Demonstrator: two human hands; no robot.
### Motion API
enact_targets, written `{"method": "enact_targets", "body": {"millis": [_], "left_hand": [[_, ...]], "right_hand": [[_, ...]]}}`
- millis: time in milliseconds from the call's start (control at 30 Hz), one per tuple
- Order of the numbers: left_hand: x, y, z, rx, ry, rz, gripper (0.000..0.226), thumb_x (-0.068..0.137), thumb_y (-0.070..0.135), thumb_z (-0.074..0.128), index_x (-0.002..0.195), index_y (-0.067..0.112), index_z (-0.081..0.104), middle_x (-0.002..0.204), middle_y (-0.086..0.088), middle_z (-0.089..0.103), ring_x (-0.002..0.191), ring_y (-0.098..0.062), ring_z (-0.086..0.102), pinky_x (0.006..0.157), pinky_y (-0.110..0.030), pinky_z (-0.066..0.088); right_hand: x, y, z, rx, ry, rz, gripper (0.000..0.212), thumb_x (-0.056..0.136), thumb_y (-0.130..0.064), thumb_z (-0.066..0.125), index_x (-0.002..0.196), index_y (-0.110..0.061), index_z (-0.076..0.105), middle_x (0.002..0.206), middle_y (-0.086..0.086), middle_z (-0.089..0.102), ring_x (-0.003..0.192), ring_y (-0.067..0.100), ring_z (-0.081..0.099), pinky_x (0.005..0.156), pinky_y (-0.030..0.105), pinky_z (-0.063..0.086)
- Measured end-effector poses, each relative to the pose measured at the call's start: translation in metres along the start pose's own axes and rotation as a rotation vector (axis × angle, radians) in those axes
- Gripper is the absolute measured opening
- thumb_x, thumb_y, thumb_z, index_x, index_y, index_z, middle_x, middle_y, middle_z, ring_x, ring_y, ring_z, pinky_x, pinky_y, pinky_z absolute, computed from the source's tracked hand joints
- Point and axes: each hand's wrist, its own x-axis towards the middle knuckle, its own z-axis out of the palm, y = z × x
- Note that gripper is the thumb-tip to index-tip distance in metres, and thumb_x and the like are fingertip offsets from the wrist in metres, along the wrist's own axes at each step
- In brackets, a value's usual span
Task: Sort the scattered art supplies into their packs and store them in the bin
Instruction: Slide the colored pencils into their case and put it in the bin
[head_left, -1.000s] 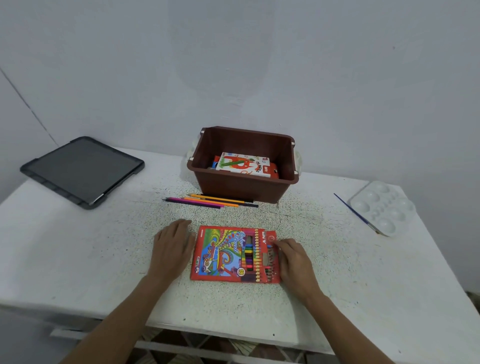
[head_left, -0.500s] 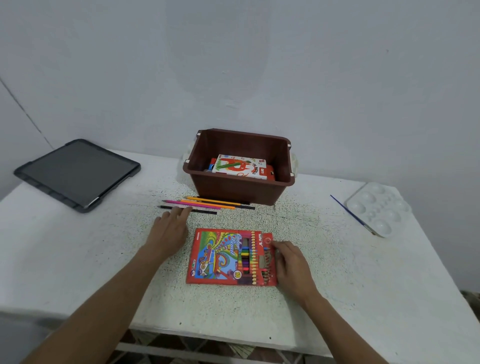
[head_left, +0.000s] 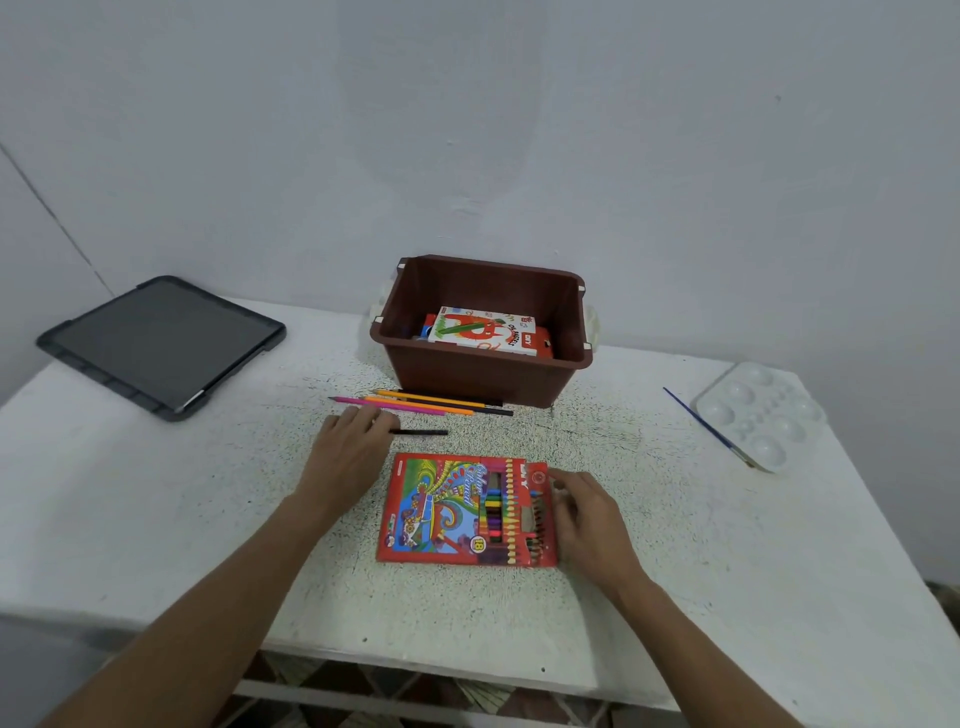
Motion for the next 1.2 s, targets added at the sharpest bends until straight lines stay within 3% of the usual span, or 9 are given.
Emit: {"method": "enact_targets", "body": {"millis": [100, 233, 433, 567, 700, 800, 967, 1067, 1200], "left_hand": [[0.009, 0.022, -0.015, -0.354, 0.192, -0.092, 0.016, 0.086, 0.005, 0.072, 0.1, 0.006, 0.064, 0.091, -0.005, 0.066, 0.079, -0.018, 0.064, 0.066, -0.029, 0.054], [0.018, 0.054, -0.03, -0.799, 0.2, -0.403, 0.012, 0.091, 0.011, 0.067, 0.1, 0.014, 0.06, 0.089, 0.011, 0.065, 0.077, 0.002, 0.061, 0.064, -0.008, 0.044], [0.015, 0.089, -0.048, -1.353, -0.013, -0.514, 0.009, 0.091, 0.004, 0.066, 0.099, 0.004, 0.065, 0.087, -0.006, 0.074, 0.082, -0.011, 0.071, 0.072, -0.016, 0.053], [0.009, 0.105, -0.053, -1.49, -0.084, -0.534, 0.01, 0.09, 0.002, 0.066, 0.1, 0.0, 0.065, 0.09, -0.007, 0.076, 0.083, -0.015, 0.073, 0.072, -0.019, 0.054], [0.003, 0.101, -0.038, -1.387, -0.175, -0.471, 0.009, 0.089, 0.008, 0.07, 0.097, 0.01, 0.068, 0.094, 0.0, 0.076, 0.092, -0.007, 0.071, 0.079, -0.02, 0.053], [-0.005, 0.087, -0.021, -1.001, -0.139, -0.345, 0.014, 0.089, 0.022, 0.071, 0.102, 0.021, 0.067, 0.104, 0.012, 0.068, 0.097, 0.005, 0.062, 0.084, -0.021, 0.048], [-0.043, 0.047, 0.011, -0.51, -0.103, -0.324, 0.053, 0.091, 0.056, 0.051, 0.131, 0.02, 0.055, 0.142, -0.004, 0.052, 0.128, -0.02, 0.049, 0.107, -0.048, 0.037], [-0.065, 0.045, 0.02, -0.461, -0.139, -0.328, 0.075, 0.091, 0.069, 0.031, 0.144, 0.018, 0.041, 0.153, -0.005, 0.04, 0.141, -0.024, 0.038, 0.113, -0.045, 0.027], [-0.065, 0.052, 0.02, -0.437, -0.172, -0.257, 0.087, 0.088, 0.079, 0.025, 0.147, 0.017, 0.036, 0.155, -0.004, 0.036, 0.144, -0.022, 0.033, 0.117, -0.042, 0.022]], "right_hand": [[0.002, -0.004, -0.001, -0.018, 0.027, -0.061, 0.031, 0.099, -0.017, 0.051, 0.129, -0.02, 0.06, 0.108, -0.004, 0.059, 0.099, 0.009, 0.055, 0.083, 0.028, 0.048], [0.008, -0.017, 0.001, -0.083, 0.049, -0.128, 0.031, 0.098, -0.023, 0.049, 0.126, -0.015, 0.061, 0.112, -0.002, 0.059, 0.102, 0.012, 0.053, 0.083, 0.027, 0.046], [0.018, -0.04, 0.0, -0.103, 0.086, -0.141, 0.038, 0.096, -0.033, 0.045, 0.127, -0.017, 0.061, 0.11, -0.004, 0.057, 0.101, 0.01, 0.051, 0.081, 0.026, 0.044], [0.019, -0.037, 0.0, -0.165, 0.102, -0.167, 0.024, 0.097, -0.026, 0.054, 0.116, -0.018, 0.066, 0.098, -0.004, 0.057, 0.09, 0.012, 0.051, 0.073, 0.026, 0.042], [0.016, -0.025, -0.004, -0.259, 0.107, -0.184, 0.02, 0.094, -0.025, 0.061, 0.112, -0.019, 0.068, 0.096, -0.004, 0.059, 0.086, 0.013, 0.053, 0.066, 0.026, 0.044], [0.016, -0.004, -0.018, -0.404, 0.158, -0.147, 0.018, 0.087, -0.015, 0.07, 0.105, -0.014, 0.07, 0.091, 0.002, 0.062, 0.078, 0.02, 0.054, 0.059, 0.03, 0.043], [0.012, 0.045, -0.057, -0.671, 0.215, 0.011, 0.019, 0.076, 0.005, 0.072, 0.091, -0.006, 0.073, 0.079, 0.013, 0.059, 0.063, 0.031, 0.051, 0.053, 0.03, 0.032], [0.008, 0.063, -0.071, -0.722, 0.198, 0.034, 0.018, 0.074, 0.009, 0.071, 0.085, -0.005, 0.07, 0.079, 0.013, 0.055, 0.061, 0.031, 0.047, 0.049, 0.03, 0.032], [0.01, 0.065, -0.069, -0.712, 0.174, 0.018, 0.019, 0.075, 0.009, 0.07, 0.088, -0.004, 0.071, 0.08, 0.013, 0.055, 0.063, 0.031, 0.047, 0.048, 0.031, 0.034]]}}
